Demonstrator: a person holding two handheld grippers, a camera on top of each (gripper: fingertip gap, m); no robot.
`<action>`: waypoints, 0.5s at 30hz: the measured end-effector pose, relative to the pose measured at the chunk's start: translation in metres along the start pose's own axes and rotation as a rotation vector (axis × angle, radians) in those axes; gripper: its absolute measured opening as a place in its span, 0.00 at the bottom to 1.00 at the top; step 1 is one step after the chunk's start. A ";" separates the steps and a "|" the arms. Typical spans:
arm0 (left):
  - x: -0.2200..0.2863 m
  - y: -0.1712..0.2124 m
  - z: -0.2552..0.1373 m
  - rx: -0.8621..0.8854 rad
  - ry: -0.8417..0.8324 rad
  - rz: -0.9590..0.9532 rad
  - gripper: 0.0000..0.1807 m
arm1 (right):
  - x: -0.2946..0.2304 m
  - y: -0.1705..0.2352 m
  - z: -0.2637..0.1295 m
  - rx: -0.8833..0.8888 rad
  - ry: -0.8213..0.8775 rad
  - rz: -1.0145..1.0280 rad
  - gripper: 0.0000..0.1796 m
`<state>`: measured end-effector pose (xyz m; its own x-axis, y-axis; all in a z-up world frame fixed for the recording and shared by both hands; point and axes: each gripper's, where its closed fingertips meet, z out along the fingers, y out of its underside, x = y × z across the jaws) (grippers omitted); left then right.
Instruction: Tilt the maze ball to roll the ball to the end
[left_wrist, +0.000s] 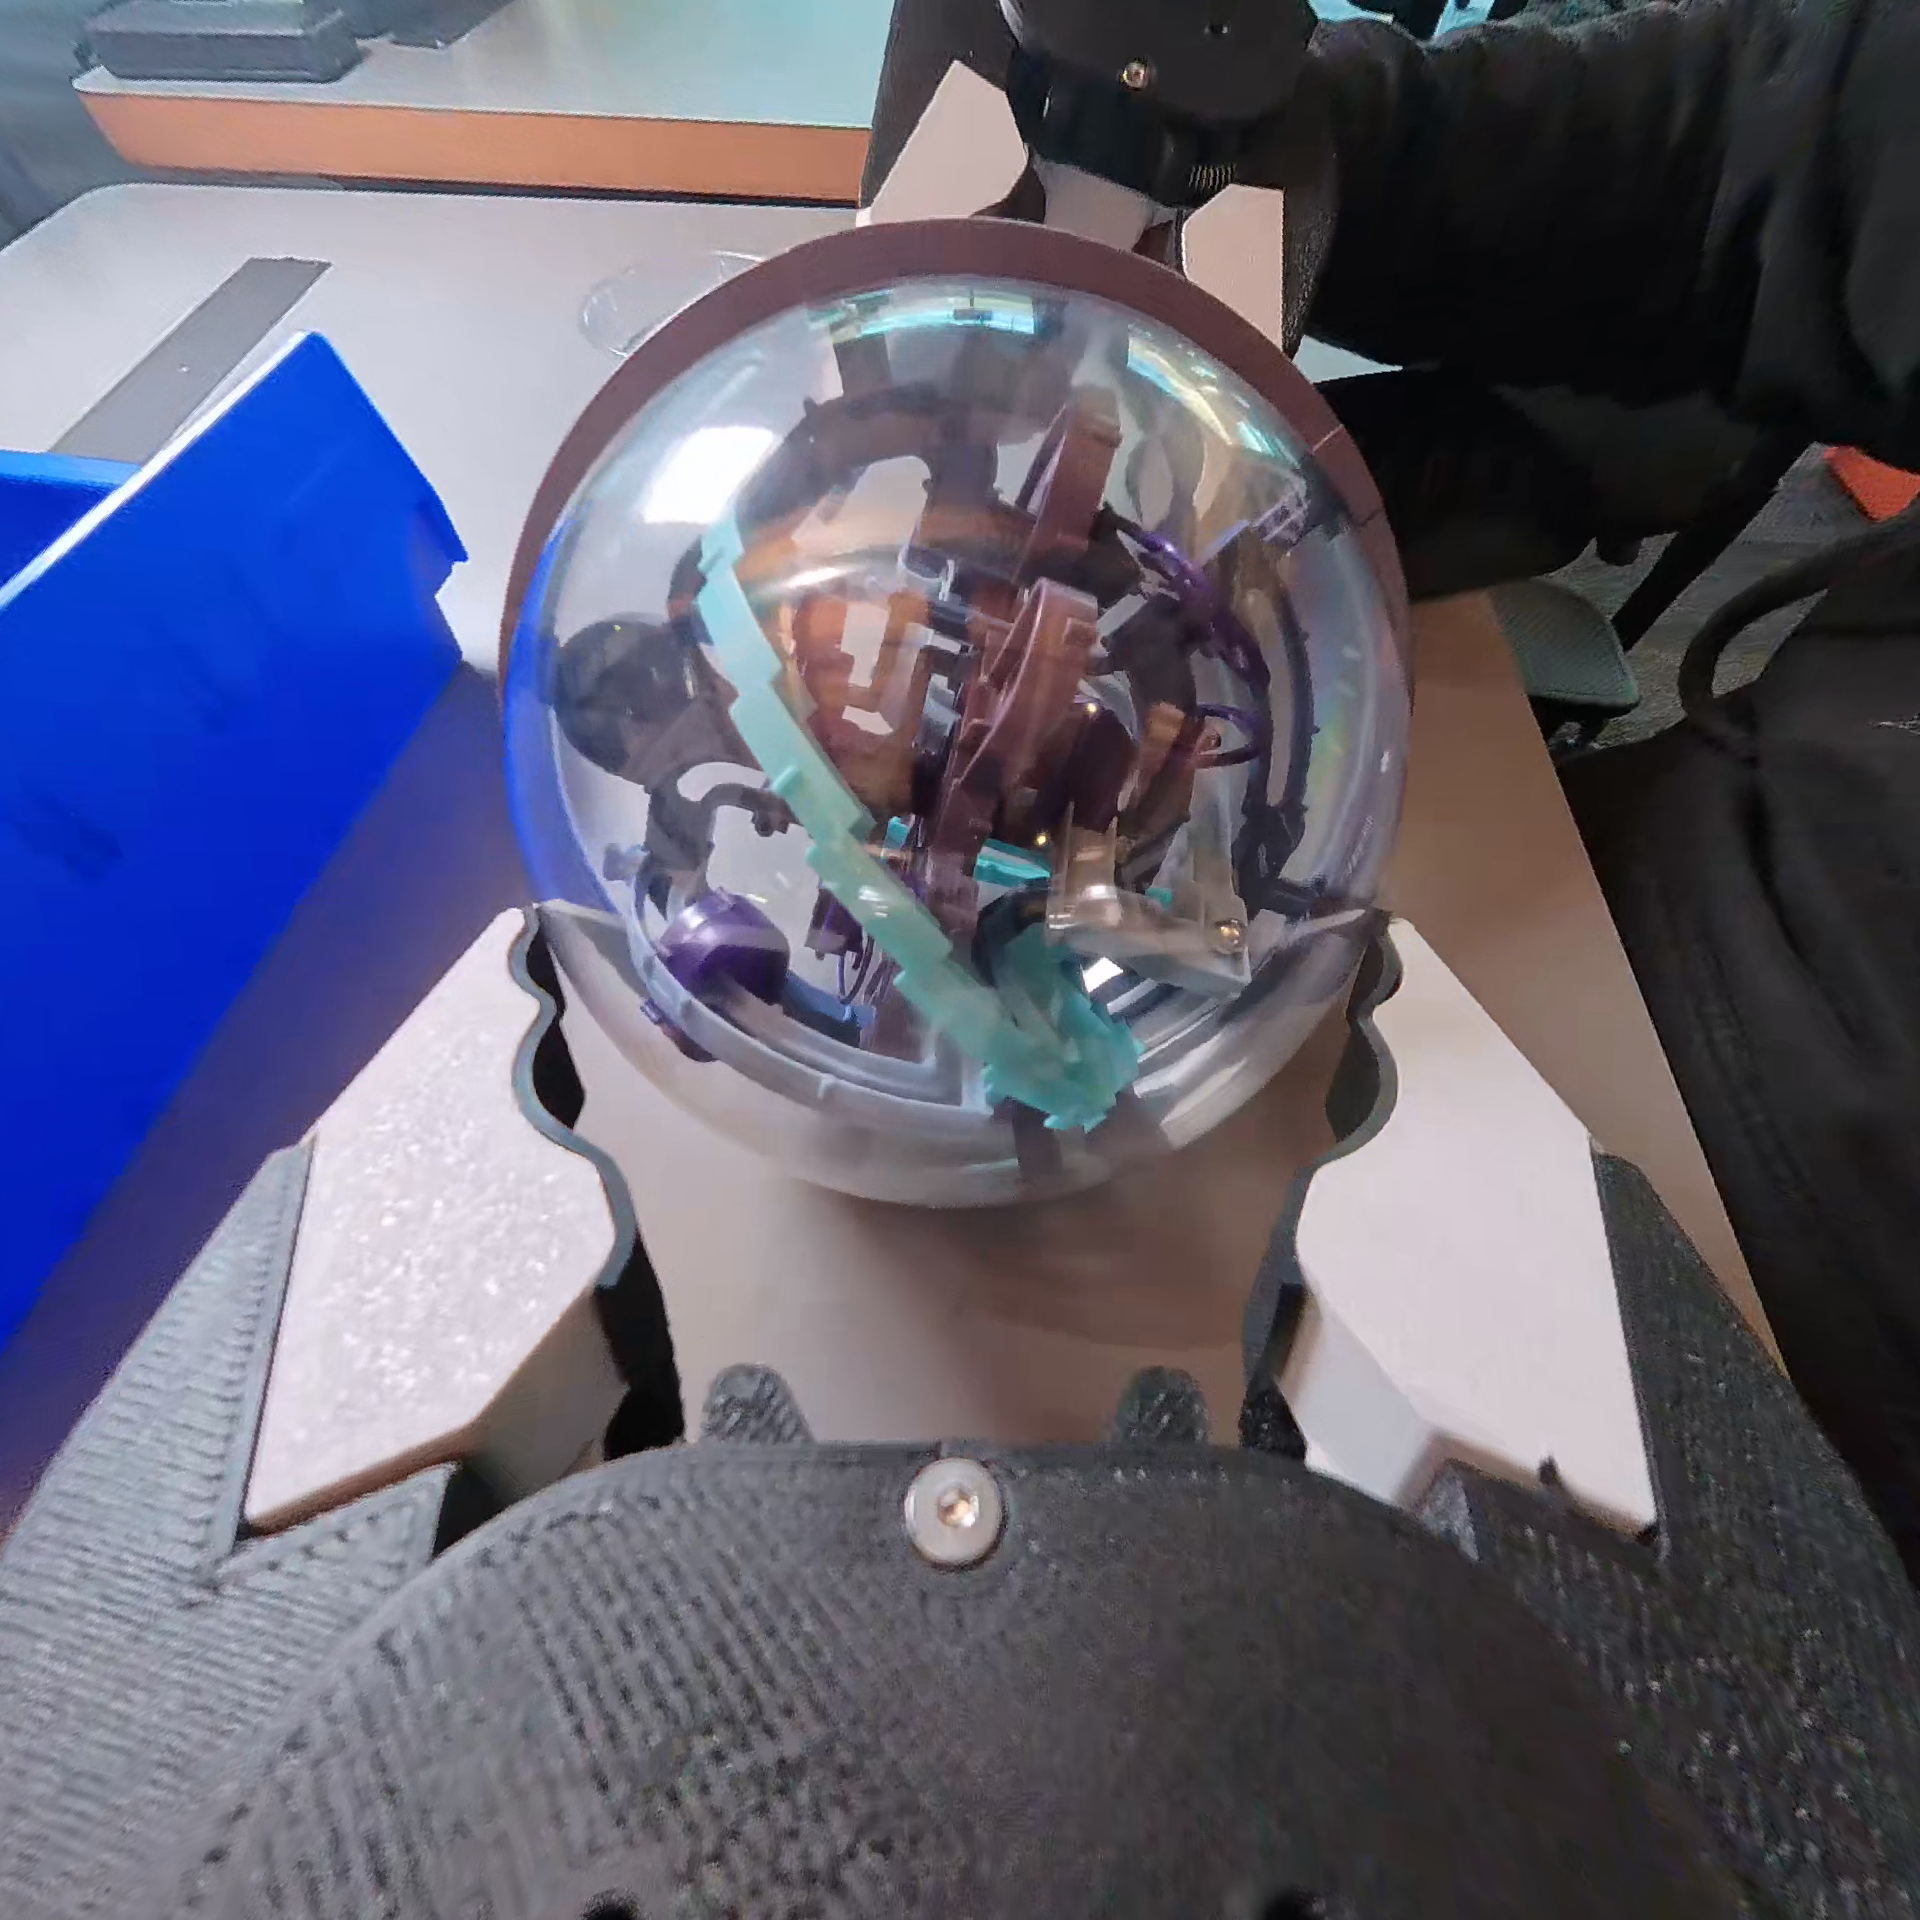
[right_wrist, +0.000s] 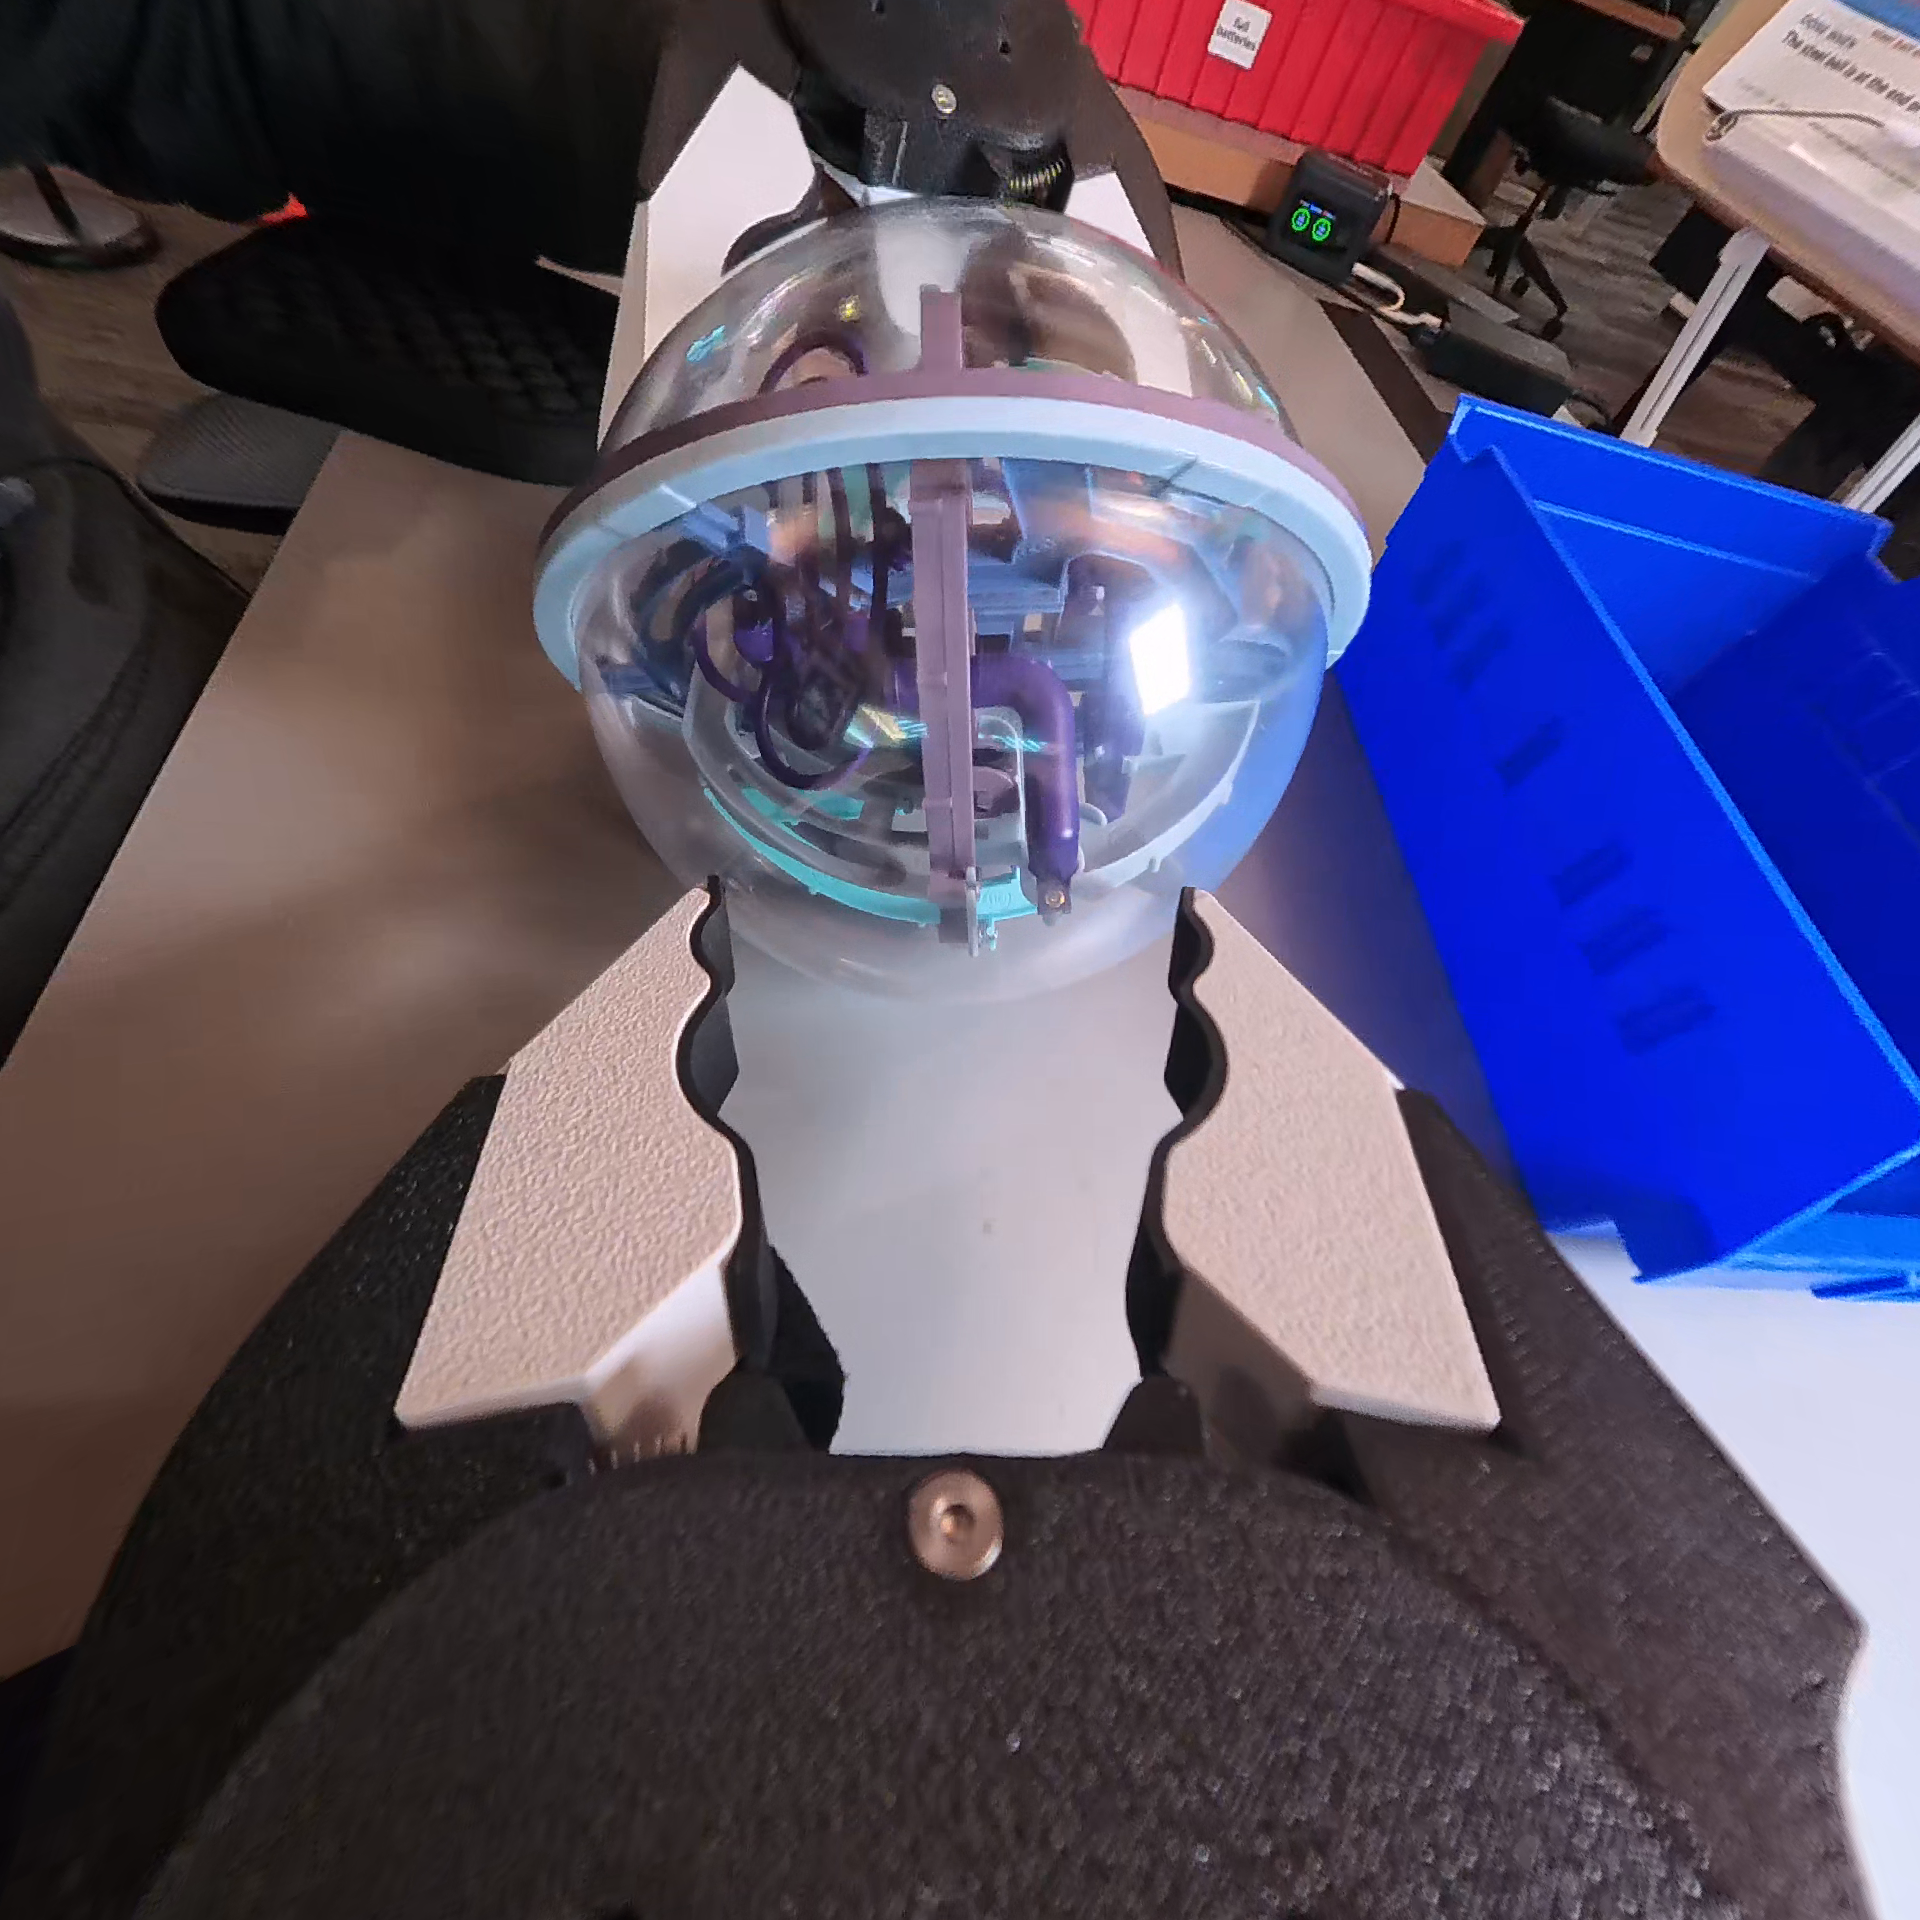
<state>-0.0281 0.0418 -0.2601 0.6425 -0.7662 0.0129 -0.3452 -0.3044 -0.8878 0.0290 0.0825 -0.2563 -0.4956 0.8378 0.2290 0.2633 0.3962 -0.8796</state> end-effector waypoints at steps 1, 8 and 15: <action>0.000 0.000 0.000 0.003 0.005 -0.001 0.81 | 0.000 0.000 0.000 0.007 0.002 0.006 0.46; -0.003 0.003 -0.004 0.030 0.041 -0.021 0.81 | 0.000 -0.005 0.003 0.038 0.008 0.022 0.46; -0.002 0.007 -0.011 0.051 0.145 -0.064 0.81 | -0.004 -0.009 0.007 0.045 0.002 0.027 0.42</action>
<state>-0.0394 0.0349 -0.2608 0.5557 -0.8207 0.1331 -0.2690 -0.3289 -0.9052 0.0229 0.0735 -0.2521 -0.4869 0.8488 0.2060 0.2389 0.3563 -0.9033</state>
